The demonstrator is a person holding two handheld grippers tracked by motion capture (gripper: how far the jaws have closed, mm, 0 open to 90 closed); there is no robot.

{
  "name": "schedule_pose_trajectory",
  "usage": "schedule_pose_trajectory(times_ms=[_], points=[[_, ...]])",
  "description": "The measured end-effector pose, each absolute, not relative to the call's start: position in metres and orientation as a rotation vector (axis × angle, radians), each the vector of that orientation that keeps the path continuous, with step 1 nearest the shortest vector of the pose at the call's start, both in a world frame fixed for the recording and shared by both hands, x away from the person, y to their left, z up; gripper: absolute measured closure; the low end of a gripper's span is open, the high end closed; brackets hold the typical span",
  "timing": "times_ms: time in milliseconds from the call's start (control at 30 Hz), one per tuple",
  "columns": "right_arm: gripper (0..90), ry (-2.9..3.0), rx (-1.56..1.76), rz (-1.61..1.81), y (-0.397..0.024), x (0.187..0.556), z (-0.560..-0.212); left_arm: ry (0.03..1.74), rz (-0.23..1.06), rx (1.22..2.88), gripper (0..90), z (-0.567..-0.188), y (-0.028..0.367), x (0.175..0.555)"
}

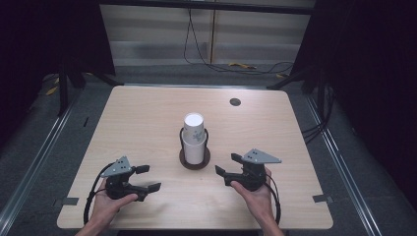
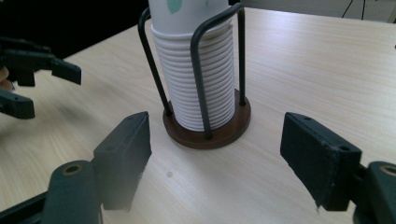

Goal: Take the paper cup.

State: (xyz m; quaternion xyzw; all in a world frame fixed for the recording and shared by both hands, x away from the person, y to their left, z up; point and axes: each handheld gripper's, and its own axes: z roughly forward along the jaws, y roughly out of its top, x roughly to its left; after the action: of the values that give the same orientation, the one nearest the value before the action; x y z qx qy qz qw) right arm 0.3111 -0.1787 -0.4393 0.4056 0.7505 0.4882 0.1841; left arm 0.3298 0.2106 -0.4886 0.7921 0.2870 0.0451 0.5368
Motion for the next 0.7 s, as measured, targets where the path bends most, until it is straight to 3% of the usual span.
schedule_pose_trajectory(times_ms=[367, 700], points=[[18.9, 2.172, 1.09, 1.406, -0.168, 0.325, -0.415, 0.669, 0.122, 1.91, 15.8, -0.488, 0.207, 0.327], [19.5, 2.151, 1.074, 1.474, -0.158, 0.341, -0.404, 0.649, 0.115, 1.92, 15.7, -0.488, 0.203, 0.323]])
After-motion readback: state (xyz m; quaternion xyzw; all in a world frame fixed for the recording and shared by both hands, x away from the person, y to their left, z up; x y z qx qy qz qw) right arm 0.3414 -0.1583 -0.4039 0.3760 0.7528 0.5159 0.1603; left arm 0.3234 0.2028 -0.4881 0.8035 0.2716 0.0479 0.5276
